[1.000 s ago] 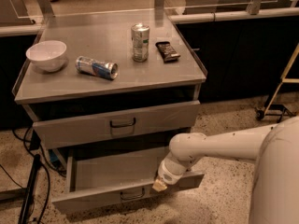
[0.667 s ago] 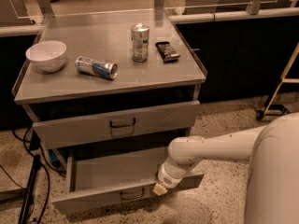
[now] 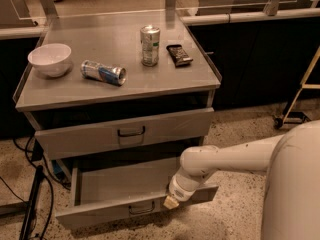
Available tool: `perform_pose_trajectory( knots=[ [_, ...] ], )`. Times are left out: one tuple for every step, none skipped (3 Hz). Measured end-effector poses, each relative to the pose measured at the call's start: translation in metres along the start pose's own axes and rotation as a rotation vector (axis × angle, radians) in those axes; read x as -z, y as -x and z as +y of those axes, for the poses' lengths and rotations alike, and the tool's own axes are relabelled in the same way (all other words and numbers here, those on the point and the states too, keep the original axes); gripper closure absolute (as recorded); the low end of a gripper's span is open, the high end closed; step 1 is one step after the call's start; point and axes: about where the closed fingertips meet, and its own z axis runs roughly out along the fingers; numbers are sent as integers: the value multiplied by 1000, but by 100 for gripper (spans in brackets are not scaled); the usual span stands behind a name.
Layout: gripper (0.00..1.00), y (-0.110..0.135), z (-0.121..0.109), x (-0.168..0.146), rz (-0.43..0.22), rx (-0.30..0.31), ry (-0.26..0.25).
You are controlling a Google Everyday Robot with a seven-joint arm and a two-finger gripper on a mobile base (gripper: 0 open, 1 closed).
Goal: Close middle drawer
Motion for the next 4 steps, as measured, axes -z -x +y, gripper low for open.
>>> perform_pose_trajectory(
  knots=[
    [27,0,0,0,0,0,0],
    [0,0,0,0,0,0,0],
    [0,0,0,0,0,0,0],
    [19,0,0,0,0,0,0]
  ],
)
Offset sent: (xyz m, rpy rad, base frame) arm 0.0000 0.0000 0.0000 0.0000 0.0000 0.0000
